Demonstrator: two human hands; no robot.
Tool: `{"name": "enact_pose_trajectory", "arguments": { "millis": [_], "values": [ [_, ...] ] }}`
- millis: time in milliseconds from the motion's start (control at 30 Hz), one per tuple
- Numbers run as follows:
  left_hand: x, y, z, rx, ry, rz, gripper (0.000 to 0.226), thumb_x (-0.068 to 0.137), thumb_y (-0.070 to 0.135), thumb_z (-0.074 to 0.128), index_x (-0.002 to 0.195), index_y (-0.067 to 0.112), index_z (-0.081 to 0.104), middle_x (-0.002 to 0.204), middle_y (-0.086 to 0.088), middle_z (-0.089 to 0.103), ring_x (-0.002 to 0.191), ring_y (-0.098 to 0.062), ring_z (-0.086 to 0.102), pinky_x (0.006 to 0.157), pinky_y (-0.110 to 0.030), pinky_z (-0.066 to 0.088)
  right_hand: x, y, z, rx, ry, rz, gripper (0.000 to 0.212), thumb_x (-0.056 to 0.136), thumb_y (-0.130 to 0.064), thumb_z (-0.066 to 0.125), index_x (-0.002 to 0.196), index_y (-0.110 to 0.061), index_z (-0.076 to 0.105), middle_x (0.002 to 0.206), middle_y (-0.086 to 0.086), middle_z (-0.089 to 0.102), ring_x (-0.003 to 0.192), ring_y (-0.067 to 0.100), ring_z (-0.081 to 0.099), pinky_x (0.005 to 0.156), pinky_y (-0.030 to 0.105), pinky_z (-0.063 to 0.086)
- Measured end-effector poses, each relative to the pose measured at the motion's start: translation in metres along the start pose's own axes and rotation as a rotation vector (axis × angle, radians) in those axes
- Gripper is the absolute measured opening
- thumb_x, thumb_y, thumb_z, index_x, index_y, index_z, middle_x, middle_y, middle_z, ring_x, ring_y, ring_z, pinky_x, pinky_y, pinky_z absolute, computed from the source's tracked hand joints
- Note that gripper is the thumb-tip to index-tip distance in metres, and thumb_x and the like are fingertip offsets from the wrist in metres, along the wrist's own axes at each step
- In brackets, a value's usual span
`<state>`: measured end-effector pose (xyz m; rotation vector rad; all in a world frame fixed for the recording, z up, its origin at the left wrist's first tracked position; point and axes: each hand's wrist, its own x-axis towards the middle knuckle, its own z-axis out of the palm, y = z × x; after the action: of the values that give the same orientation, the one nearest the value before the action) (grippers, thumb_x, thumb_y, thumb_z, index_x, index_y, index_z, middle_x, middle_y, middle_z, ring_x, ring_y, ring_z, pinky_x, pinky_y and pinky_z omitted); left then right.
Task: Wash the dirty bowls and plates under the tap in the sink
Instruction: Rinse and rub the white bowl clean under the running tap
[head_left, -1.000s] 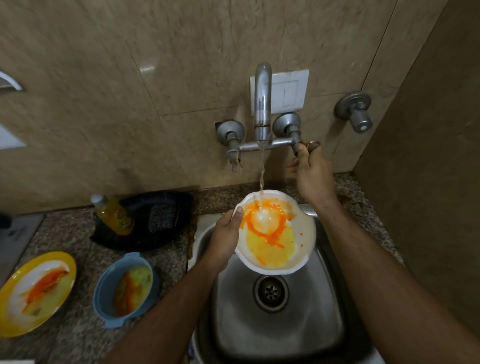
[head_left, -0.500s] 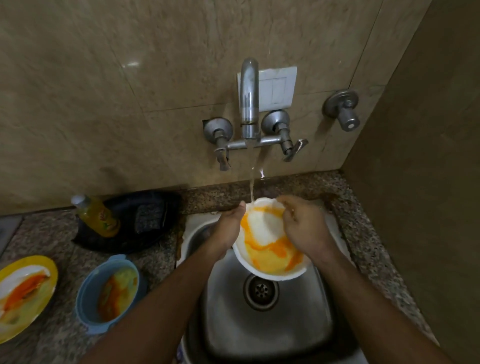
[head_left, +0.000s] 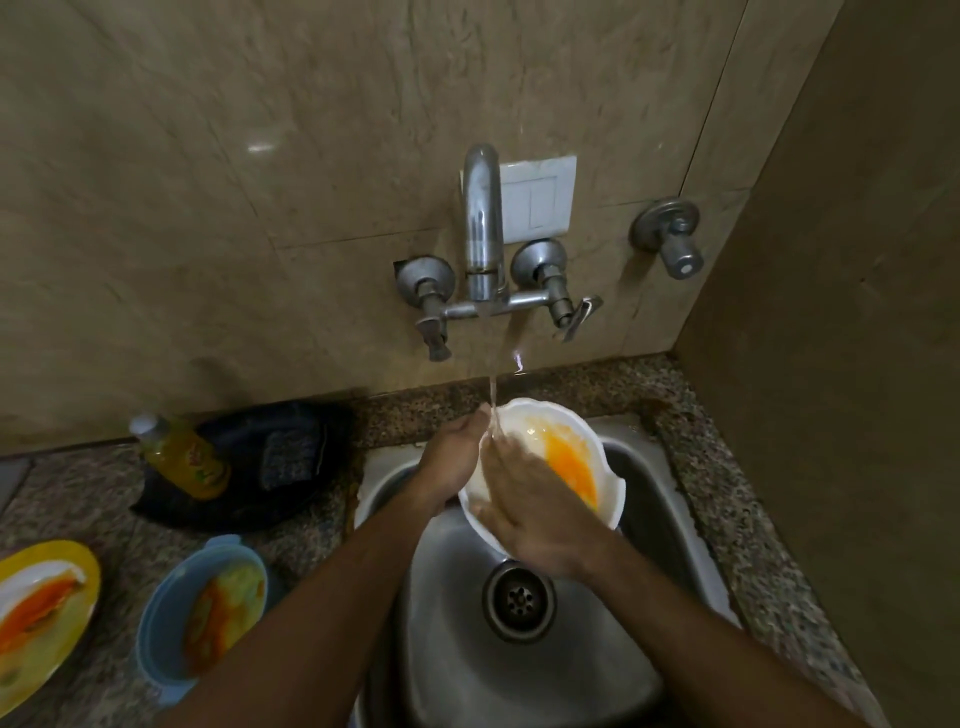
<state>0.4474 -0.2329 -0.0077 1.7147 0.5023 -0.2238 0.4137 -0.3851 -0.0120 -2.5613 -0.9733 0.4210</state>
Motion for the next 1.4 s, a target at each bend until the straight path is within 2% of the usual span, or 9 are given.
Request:
{"name": "enact_pose_trajectory", "arguments": {
  "millis": [167,300,433,600,767,1133,1233,1300,1400],
  "values": [
    [-0.003,0.003,-0.003,-0.007,0.016,0.042,0.038,0.098,0.049,0.049,0.091,0.021,0.075,0.094,-0.004,0.076,0.095,-0.023,0.070,0.097,-0.043,0.051,0.003,0.007,0.002,0.027,0.053,0.023,0.092,0.083,-0.077,-0.009,0.157,-0.022,-0.007,0.164,-0.005,-0.013,0.151,0.012,-0.012,0.123,0.040,0.008],
    [-0.006,0.006,-0.002,-0.053,0.028,0.026,0.036,0.099,0.047,0.050,0.092,0.021,0.074,0.089,-0.001,0.075,0.089,-0.019,0.071,0.090,-0.036,0.053,0.006,-0.011,0.002,0.127,0.024,-0.079,0.081,0.095,-0.068,0.021,0.158,-0.024,-0.005,0.166,-0.001,-0.007,0.152,0.013,-0.002,0.122,0.034,0.011],
    [-0.007,0.003,-0.009,-0.005,0.019,0.037,0.041,0.095,0.055,0.051,0.099,0.023,0.076,0.090,-0.002,0.077,0.091,-0.023,0.072,0.092,-0.043,0.055,0.006,0.020,-0.005,-0.044,0.072,-0.008,0.091,0.083,-0.073,-0.013,0.158,-0.024,0.002,0.164,-0.008,-0.007,0.152,0.013,-0.006,0.123,0.040,0.008],
    [-0.015,0.020,-0.014,0.252,0.089,0.180,0.046,0.101,0.048,0.041,0.100,0.017,0.074,0.095,-0.001,0.073,0.092,-0.020,0.066,0.086,-0.034,0.049,0.006,0.027,0.018,-0.106,0.195,0.201,0.078,0.095,-0.059,0.010,0.158,-0.012,0.006,0.165,0.005,0.001,0.153,0.021,0.002,0.124,0.042,0.008],
    [-0.023,0.027,-0.024,0.478,0.147,0.268,0.049,0.102,0.052,0.034,0.103,0.019,0.071,0.100,-0.001,0.071,0.094,-0.020,0.063,0.087,-0.036,0.047,-0.003,0.022,0.013,-0.114,0.123,0.012,0.067,0.102,-0.049,0.023,0.158,-0.017,0.006,0.165,0.004,-0.001,0.153,0.019,-0.001,0.119,0.030,-0.006],
    [-0.027,0.040,-0.040,0.519,0.206,0.366,0.047,0.101,0.053,0.034,0.104,0.023,0.071,0.095,0.003,0.070,0.093,-0.021,0.064,0.090,-0.035,0.049,0.009,0.026,0.010,-0.088,0.210,0.060,0.068,0.098,-0.050,0.017,0.158,-0.018,0.007,0.164,-0.001,-0.005,0.150,0.021,0.017,0.121,0.037,0.022],
    [-0.026,0.039,-0.041,0.588,0.195,0.404,0.048,0.100,0.055,0.035,0.105,0.023,0.071,0.101,0.000,0.073,0.098,-0.022,0.065,0.092,-0.037,0.050,0.003,0.027,0.004,-0.015,0.223,0.028,0.059,0.098,-0.042,0.036,0.155,-0.029,0.027,0.162,-0.001,0.026,0.139,0.018,0.040,0.108,0.034,0.040],
    [-0.022,0.036,-0.044,0.581,0.159,0.392,0.048,0.099,0.056,0.037,0.110,0.025,0.072,0.106,0.003,0.073,0.100,-0.019,0.065,0.097,-0.038,0.049,0.001,0.036,0.000,0.142,0.487,0.169,0.048,0.093,-0.032,0.055,0.140,-0.033,0.050,0.139,-0.002,0.057,0.123,0.018,0.057,0.097,0.032,0.048],
    [-0.017,0.034,-0.046,0.497,0.028,0.333,0.048,0.097,0.059,0.040,0.099,0.023,0.073,0.094,0.007,0.074,0.092,-0.014,0.067,0.094,-0.043,0.052,0.010,0.043,-0.015,0.497,0.613,0.451,0.052,0.086,-0.030,0.072,0.133,-0.024,0.050,0.125,-0.004,0.053,0.109,0.017,0.056,0.086,0.037,0.054]
  ]
}}
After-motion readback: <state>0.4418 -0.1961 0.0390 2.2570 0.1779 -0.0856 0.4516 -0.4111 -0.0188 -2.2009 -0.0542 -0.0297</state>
